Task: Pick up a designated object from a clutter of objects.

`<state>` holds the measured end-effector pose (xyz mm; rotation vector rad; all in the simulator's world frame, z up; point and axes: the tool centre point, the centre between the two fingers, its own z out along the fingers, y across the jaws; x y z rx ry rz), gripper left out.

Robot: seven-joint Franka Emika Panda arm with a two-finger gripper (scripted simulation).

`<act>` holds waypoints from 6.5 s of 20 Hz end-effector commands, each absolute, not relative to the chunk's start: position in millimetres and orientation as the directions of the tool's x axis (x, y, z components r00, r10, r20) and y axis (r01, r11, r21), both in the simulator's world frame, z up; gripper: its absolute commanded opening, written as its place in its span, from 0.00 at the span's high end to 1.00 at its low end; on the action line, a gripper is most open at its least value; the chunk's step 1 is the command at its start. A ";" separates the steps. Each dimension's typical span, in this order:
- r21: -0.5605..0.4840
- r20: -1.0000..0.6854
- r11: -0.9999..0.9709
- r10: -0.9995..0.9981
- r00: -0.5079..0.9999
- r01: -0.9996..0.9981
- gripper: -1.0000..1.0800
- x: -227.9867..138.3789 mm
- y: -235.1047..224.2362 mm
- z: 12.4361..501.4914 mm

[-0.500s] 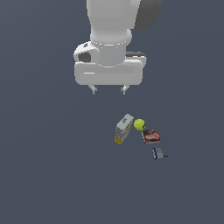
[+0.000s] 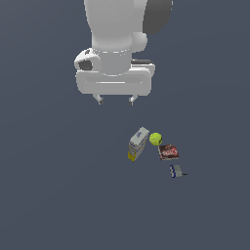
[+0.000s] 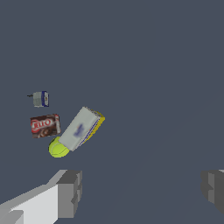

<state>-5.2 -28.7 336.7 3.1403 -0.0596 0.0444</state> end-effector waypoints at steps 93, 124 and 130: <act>-0.001 0.000 -0.790 -0.613 0.790 -0.613 1.00 8.1 35.7 187.3; 0.000 0.000 -0.790 -0.613 0.790 -0.613 1.00 -2.9 -136.4 464.6; 0.000 0.000 -0.790 -0.613 0.790 -0.613 1.00 -1.7 -150.2 487.1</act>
